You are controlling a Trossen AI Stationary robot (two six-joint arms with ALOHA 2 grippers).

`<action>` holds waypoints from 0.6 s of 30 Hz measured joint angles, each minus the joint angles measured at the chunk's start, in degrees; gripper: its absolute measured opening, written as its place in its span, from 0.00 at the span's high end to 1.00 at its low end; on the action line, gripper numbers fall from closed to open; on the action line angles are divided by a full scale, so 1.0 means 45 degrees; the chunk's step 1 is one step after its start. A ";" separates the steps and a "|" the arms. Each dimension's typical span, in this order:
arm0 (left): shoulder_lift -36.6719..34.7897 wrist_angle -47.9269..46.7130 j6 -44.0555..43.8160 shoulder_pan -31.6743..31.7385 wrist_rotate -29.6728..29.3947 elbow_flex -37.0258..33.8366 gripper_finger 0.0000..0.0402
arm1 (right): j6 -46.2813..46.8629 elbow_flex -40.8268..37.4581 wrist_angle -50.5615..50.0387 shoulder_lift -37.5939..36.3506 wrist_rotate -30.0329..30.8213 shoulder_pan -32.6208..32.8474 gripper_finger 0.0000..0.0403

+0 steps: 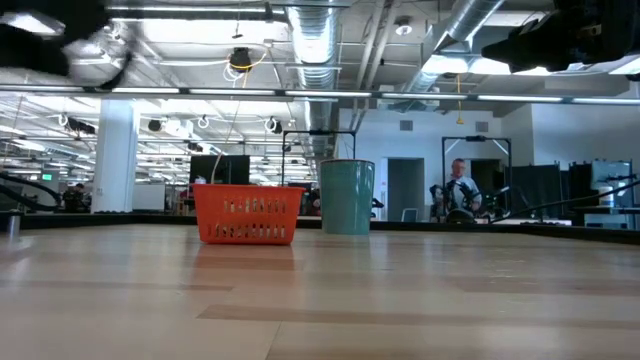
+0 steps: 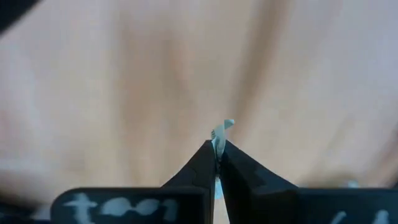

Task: Pick and place items into bin
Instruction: Put the green stevia packet into the orange bin

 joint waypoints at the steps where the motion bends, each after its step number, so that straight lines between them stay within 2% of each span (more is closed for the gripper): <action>1: 0.0000 -0.0524 0.0298 0.0138 -0.0804 0.0405 0.99 | 0.0000 0.0000 0.0000 -0.0001 0.0000 0.0000 1.00; 6: 0.0000 -0.2079 0.1955 0.0676 -0.5777 0.2031 1.00 | -0.0005 0.0000 0.0000 0.0000 0.0000 0.0000 1.00; 10: 0.0000 -0.2243 0.3184 0.1253 -0.9550 0.2476 1.00 | -0.0014 0.0000 0.0000 0.0003 0.0000 0.0000 1.00; 13: 0.0000 -0.2256 0.3792 0.2001 -1.0642 0.2505 1.00 | -0.0018 0.0000 0.0000 -0.0001 0.0000 -0.0001 1.00; 18: 0.0000 -0.1829 0.4901 0.3574 -1.0619 0.2505 1.00 | -0.0039 0.0000 0.0000 0.0004 0.0000 -0.0005 1.00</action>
